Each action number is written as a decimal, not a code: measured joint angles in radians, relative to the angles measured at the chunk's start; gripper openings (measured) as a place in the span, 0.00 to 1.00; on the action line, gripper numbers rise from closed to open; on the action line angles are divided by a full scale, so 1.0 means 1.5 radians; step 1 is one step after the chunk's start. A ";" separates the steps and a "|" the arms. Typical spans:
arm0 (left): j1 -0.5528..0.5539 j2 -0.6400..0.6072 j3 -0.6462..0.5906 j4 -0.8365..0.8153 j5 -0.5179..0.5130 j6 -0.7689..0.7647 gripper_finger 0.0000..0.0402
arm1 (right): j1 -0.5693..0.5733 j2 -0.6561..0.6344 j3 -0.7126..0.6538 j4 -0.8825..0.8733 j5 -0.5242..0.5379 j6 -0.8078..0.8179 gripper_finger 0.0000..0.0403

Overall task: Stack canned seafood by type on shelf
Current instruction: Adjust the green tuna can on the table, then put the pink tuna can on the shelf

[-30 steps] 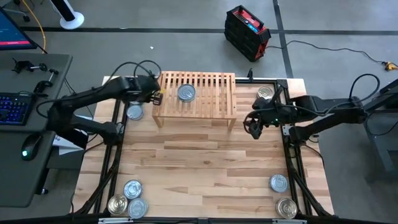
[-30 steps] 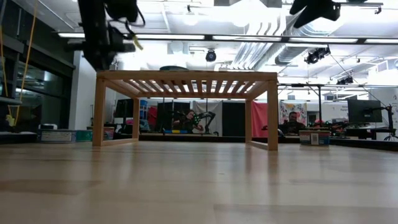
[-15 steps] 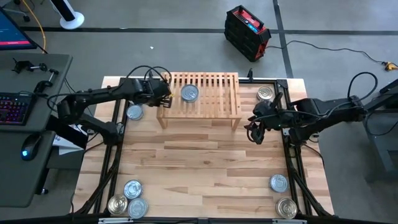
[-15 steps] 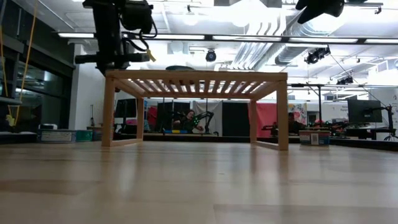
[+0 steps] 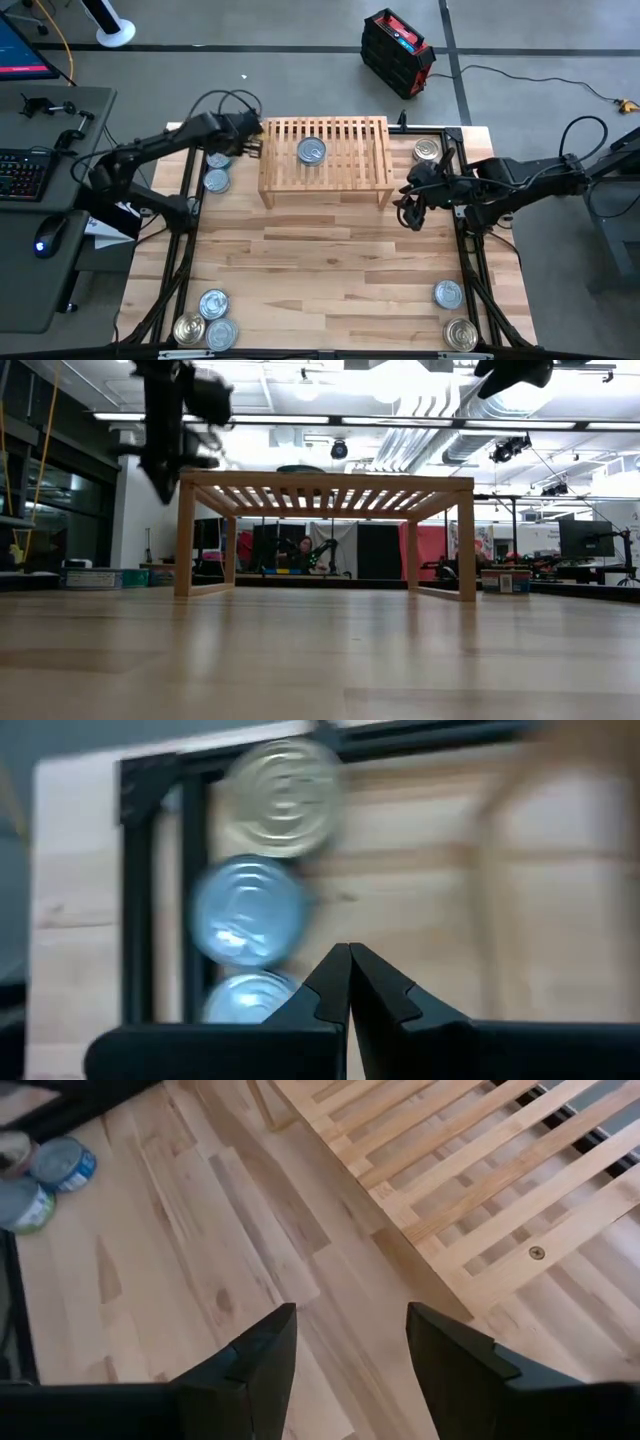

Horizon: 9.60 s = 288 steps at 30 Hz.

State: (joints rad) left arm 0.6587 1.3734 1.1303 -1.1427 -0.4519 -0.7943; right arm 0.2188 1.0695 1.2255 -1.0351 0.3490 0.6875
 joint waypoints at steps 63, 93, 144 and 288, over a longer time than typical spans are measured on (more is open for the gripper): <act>0.088 0.057 -0.272 0.276 0.009 -0.048 0.00 | -0.001 0.001 0.000 0.046 0.063 0.112 0.44; 0.112 0.058 -0.058 0.199 -0.022 0.009 0.00 | -0.063 0.001 0.000 0.033 0.093 0.156 0.44; -0.821 -0.453 0.016 0.563 -0.068 0.280 0.00 | -0.700 0.145 -0.377 0.365 0.100 0.225 0.00; -0.655 0.454 0.047 0.782 0.183 0.257 0.00 | 0.235 0.467 -0.063 0.353 -0.082 0.076 0.00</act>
State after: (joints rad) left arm -0.3233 2.0540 1.2015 0.0308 -0.1774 -0.4091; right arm 0.5716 1.7705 1.1314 -0.5050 0.2262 0.8008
